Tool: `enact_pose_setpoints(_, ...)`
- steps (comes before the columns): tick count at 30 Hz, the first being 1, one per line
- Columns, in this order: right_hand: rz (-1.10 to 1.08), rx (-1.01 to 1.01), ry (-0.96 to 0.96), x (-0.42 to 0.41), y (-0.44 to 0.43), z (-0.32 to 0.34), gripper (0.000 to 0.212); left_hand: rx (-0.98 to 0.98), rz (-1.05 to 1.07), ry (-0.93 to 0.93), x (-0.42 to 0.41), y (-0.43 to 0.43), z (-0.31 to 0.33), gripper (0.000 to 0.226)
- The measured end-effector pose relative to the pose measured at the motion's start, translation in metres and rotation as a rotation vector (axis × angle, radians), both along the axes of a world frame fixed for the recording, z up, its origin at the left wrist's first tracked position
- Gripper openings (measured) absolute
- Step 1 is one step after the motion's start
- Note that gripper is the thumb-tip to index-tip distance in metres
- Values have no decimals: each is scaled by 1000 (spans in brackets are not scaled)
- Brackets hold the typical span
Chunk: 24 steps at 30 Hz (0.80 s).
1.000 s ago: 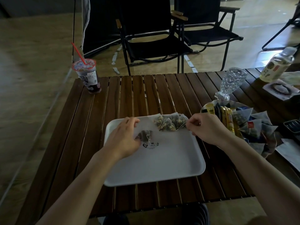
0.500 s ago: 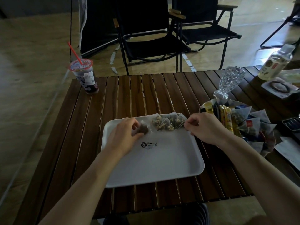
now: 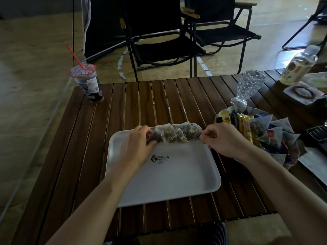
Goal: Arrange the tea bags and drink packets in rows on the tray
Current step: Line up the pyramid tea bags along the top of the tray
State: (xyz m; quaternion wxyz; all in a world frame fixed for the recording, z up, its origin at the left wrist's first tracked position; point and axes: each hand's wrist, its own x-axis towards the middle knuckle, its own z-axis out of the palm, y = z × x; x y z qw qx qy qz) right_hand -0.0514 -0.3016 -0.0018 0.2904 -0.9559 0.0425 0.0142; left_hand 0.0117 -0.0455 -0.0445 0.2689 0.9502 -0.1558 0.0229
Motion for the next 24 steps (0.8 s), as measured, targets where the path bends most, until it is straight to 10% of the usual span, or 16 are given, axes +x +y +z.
enact_pose_setpoints(24, 58, -3, 95, 2, 6, 2, 13, 103, 53, -13, -5, -25, -5, 56)
